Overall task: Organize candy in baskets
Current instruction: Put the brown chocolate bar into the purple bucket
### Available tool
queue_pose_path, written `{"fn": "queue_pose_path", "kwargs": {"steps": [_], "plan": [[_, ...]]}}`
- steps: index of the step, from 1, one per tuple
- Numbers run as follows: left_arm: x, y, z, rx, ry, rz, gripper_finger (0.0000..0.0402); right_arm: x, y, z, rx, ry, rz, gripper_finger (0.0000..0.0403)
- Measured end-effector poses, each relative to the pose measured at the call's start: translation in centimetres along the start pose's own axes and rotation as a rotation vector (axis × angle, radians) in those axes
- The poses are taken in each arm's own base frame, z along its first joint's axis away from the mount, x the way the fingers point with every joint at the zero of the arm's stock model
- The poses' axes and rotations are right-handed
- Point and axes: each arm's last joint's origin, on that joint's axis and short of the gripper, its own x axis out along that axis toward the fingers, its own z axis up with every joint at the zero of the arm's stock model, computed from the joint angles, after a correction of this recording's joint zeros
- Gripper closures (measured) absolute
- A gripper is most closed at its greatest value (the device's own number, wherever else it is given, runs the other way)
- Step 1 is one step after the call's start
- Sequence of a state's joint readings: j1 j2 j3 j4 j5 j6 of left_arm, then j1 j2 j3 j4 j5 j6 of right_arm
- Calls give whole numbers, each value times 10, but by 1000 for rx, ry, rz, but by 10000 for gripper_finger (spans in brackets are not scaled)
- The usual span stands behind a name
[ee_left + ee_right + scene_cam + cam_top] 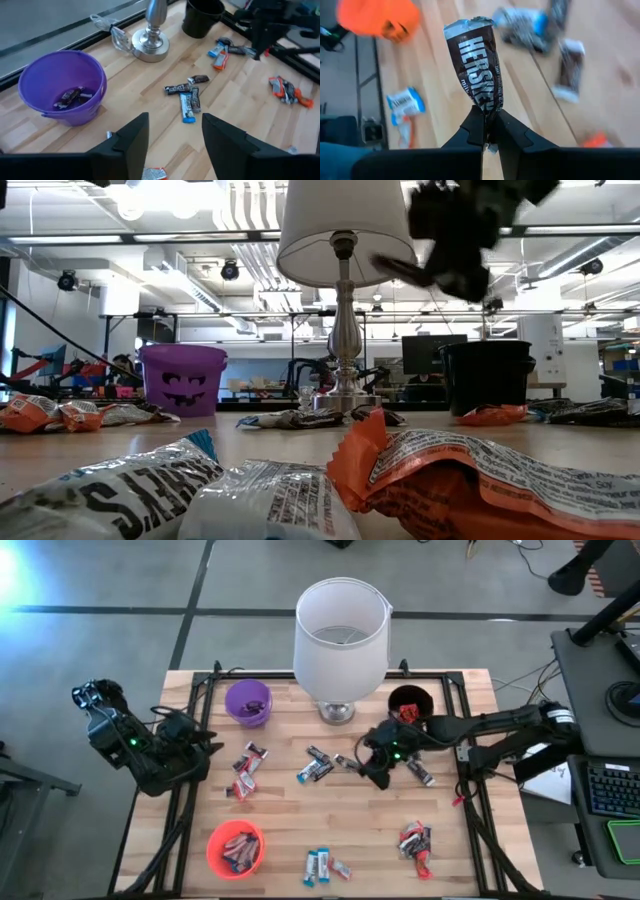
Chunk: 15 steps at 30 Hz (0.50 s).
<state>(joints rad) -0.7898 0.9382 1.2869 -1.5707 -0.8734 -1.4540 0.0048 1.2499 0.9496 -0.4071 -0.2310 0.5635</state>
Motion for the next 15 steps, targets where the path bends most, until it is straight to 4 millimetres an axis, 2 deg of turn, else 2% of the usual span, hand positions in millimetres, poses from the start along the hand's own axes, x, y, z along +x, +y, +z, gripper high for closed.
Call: {"fn": "queue_pose_path", "kwargs": {"steps": [6,10,15], "plan": [[3,-2,3,-155,-14,12,206,7,28,54,-128,-119,-23,390],[4,-12,6,-274,-22,-61,209,19,36,83,-143,-153,-30,390],[3,-25,9,-349,-39,-145,216,37,41,108,-177,-167,-36,390]]}}
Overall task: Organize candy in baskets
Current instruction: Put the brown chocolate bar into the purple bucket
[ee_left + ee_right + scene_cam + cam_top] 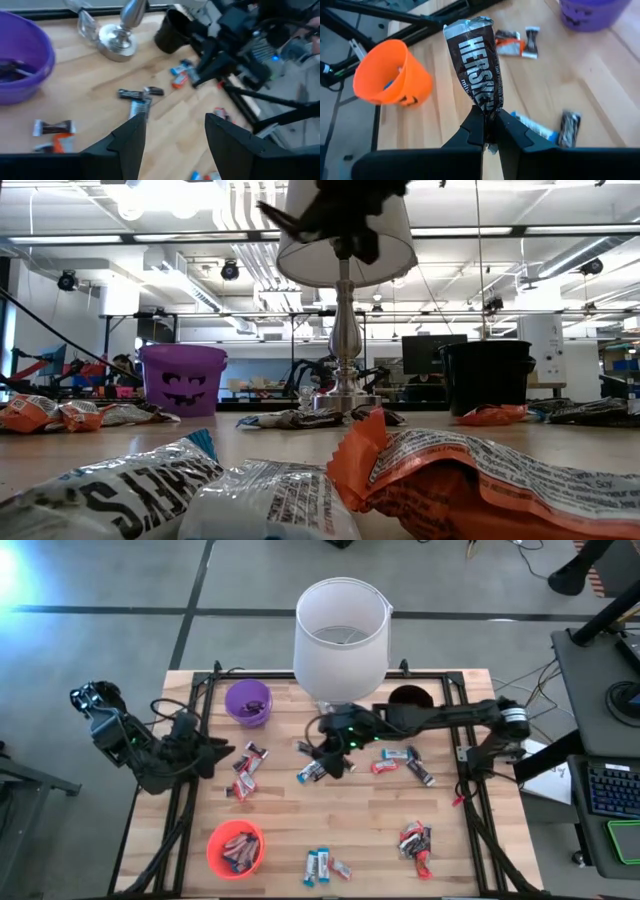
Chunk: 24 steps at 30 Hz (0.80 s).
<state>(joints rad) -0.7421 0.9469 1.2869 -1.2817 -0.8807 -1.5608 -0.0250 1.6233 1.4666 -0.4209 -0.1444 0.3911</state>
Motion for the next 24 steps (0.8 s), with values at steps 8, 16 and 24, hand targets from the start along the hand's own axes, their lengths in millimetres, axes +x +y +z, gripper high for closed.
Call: {"fn": "queue_pose_path", "kwargs": {"steps": [8,16,24], "plan": [[9,-7,-3,-75,-22,26,216,16,10,30,-70,-45,18,390],[26,-14,-2,-115,-35,79,216,29,17,53,-114,-72,26,390],[37,-25,3,-113,-19,43,217,41,21,66,-139,-45,16,390]]}}
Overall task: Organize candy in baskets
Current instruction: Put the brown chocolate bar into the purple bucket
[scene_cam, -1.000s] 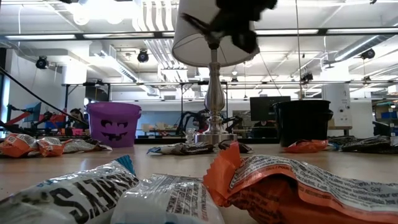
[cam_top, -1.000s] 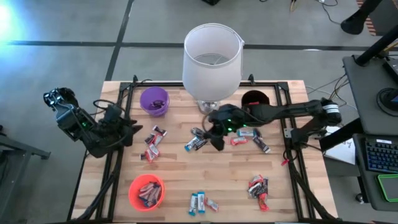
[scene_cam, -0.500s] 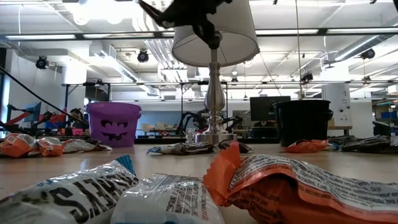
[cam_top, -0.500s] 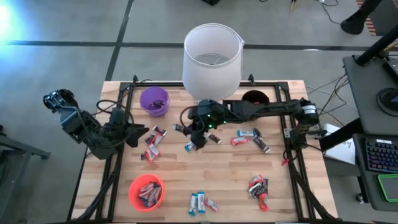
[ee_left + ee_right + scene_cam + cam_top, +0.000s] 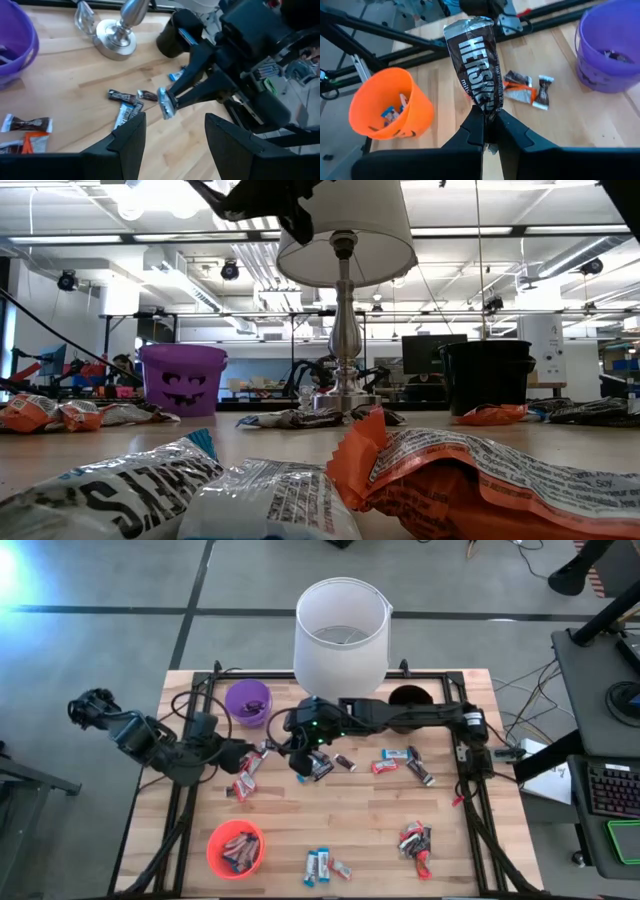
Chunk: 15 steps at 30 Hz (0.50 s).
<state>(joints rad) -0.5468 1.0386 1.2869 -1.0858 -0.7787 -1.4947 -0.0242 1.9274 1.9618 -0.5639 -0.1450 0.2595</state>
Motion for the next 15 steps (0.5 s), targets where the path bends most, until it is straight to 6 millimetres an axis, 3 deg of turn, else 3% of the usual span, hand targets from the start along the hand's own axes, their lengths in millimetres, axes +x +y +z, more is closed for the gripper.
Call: {"fn": "queue_pose_path", "kwargs": {"steps": [15], "plan": [[15,-9,-2,-14,9,13,216,0,4,12,-14,-31,11,390]]}}
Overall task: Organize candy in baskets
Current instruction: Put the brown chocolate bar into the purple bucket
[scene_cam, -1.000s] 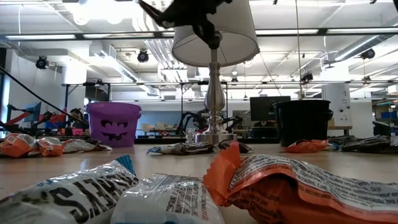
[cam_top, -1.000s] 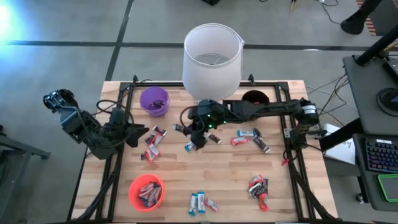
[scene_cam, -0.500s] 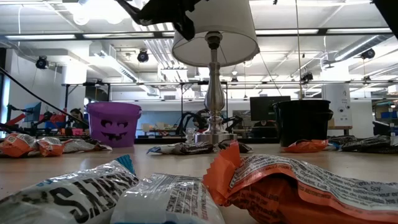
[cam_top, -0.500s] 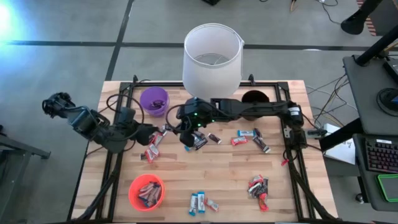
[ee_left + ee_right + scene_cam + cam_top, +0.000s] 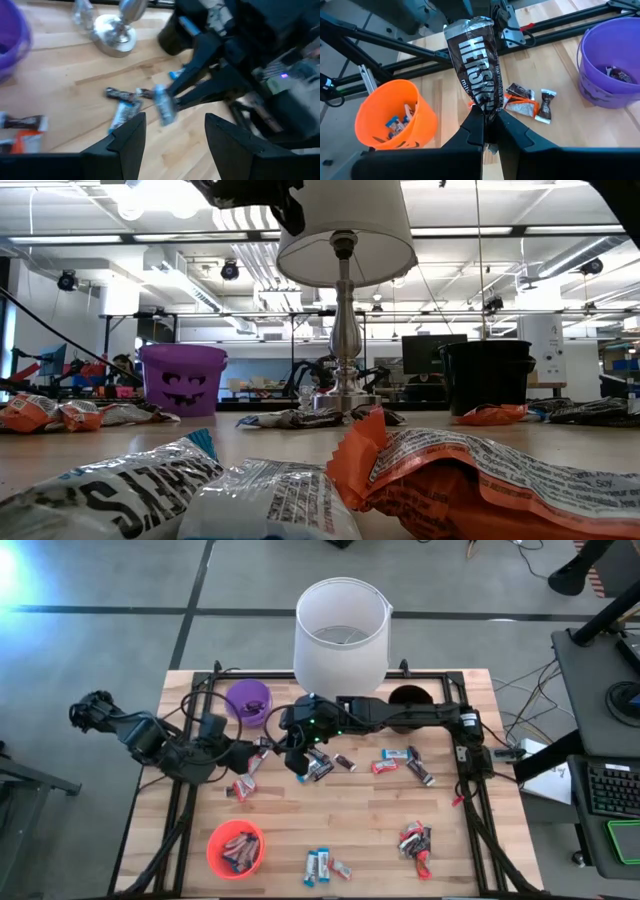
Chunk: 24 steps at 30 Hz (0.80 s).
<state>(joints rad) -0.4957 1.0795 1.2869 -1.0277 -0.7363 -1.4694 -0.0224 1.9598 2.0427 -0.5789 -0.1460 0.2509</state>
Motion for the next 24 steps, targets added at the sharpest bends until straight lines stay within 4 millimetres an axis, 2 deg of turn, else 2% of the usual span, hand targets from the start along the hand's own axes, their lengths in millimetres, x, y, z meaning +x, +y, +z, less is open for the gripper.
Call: {"fn": "queue_pose_path", "kwargs": {"steps": [10,17,24], "plan": [[16,-5,9,21,24,5,216,1,8,-1,-11,-8,18,390],[22,-6,8,49,75,13,217,1,7,-1,-13,-1,16,390],[24,-7,6,116,97,12,247,1,6,-4,-22,27,8,390]]}}
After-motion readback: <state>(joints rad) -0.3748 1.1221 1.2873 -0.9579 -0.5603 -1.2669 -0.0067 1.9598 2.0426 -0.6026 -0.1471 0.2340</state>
